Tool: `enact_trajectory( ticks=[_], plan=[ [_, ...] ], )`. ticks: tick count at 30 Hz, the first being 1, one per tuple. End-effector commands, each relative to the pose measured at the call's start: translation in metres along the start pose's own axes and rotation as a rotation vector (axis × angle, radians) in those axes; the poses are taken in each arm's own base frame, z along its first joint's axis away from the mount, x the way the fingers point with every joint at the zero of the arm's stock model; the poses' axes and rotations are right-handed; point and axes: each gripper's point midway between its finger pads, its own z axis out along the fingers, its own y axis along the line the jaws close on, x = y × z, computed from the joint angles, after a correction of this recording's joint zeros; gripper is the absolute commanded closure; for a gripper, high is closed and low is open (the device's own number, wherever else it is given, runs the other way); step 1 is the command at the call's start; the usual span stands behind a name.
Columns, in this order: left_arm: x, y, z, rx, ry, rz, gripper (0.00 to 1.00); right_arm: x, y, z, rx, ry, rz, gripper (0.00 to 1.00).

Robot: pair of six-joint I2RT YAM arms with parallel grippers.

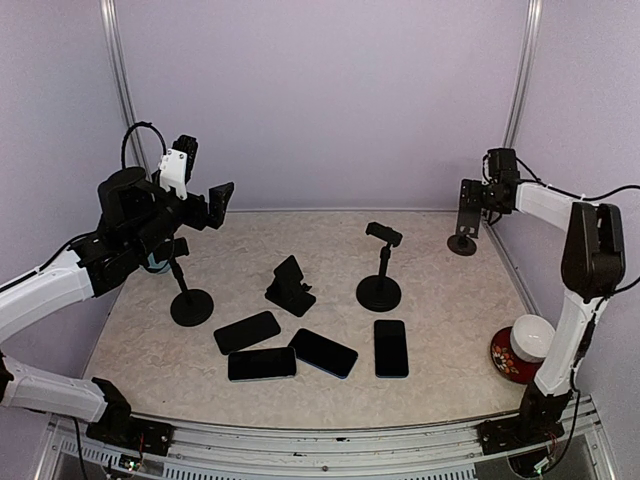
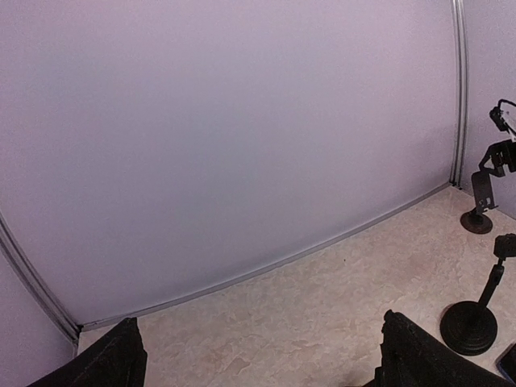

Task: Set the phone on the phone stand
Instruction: Pick up the phone stand at the corner of the board, then pick up the phone at the center of the board.

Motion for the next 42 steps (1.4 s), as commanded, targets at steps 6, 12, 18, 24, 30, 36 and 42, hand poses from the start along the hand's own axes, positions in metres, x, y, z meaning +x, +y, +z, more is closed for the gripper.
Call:
enact_trajectory(
  ticks=[6,12,18,24,30,36,42],
  plan=[
    [-0.005,-0.002,-0.001,-0.003,-0.022,0.006,0.01,-0.002,0.028,-0.067,-0.117,-0.067,0.011,0.00],
    [-0.006,-0.001,-0.002,-0.006,-0.024,0.006,0.01,0.025,0.068,-0.100,-0.160,-0.067,-0.043,0.00],
    [-0.006,0.000,-0.002,-0.009,-0.025,0.008,0.01,0.059,0.107,-0.125,-0.224,-0.047,-0.052,0.00],
    [-0.009,0.001,-0.004,-0.011,-0.032,0.007,0.01,0.089,0.126,-0.144,-0.249,-0.025,-0.050,0.00],
    [-0.009,0.001,-0.004,-0.011,-0.034,0.008,0.01,0.131,0.134,-0.149,-0.251,0.035,-0.060,0.00],
    [-0.008,-0.001,-0.003,-0.006,-0.030,0.007,0.01,0.172,0.141,-0.148,-0.240,0.126,-0.083,0.00],
    [-0.007,0.000,-0.003,-0.010,-0.027,0.010,0.01,0.204,0.159,-0.158,-0.269,0.186,-0.101,0.00]
  ],
)
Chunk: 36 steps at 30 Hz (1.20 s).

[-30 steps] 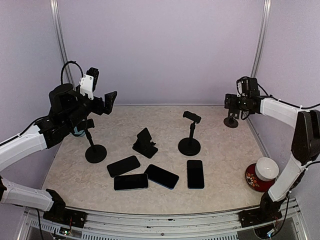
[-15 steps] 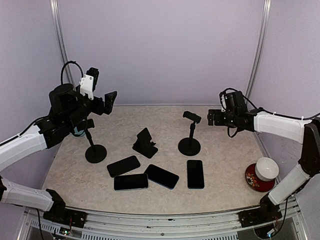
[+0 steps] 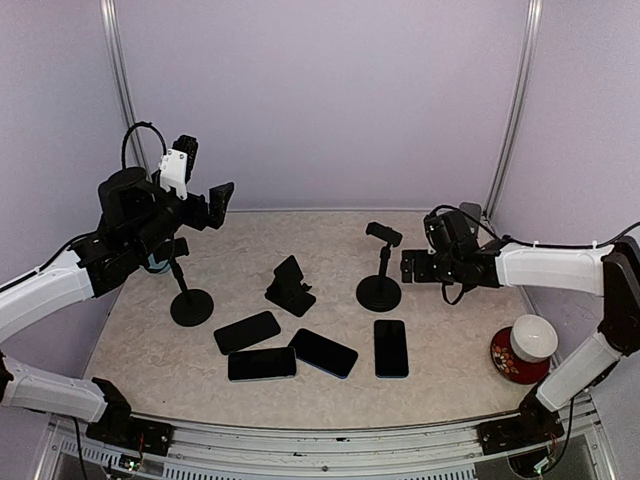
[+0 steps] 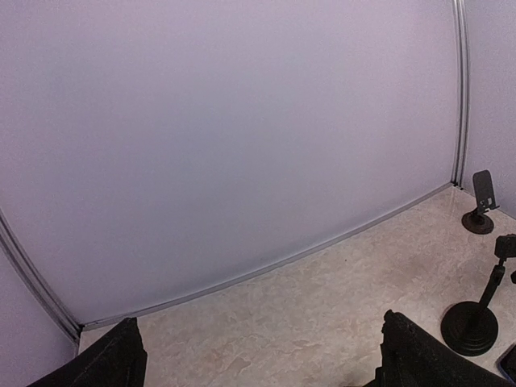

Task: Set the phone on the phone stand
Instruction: Pick up the phone at the center of the board.

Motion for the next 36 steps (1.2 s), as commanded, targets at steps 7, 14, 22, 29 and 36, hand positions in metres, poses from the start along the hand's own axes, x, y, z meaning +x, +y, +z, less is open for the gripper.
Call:
enact_trajectory(
  ticks=[7,14,22,29,36],
  plan=[
    [-0.005,-0.001,-0.001,-0.003,-0.022,0.011,0.01,0.058,0.024,0.004,-0.003,0.119,0.007,0.00],
    [-0.003,-0.001,0.000,-0.003,-0.019,0.011,0.01,0.080,0.040,0.003,-0.062,0.176,0.018,0.00],
    [-0.004,-0.001,-0.001,-0.005,-0.021,0.010,0.01,0.103,0.051,0.002,-0.050,0.232,0.039,0.00],
    [-0.005,-0.001,-0.001,-0.004,-0.024,0.009,0.01,0.122,0.054,0.004,0.027,0.282,0.074,0.00],
    [-0.007,0.000,-0.003,-0.004,-0.029,0.009,0.01,0.140,0.069,0.006,0.000,0.325,0.078,0.00]
  ],
)
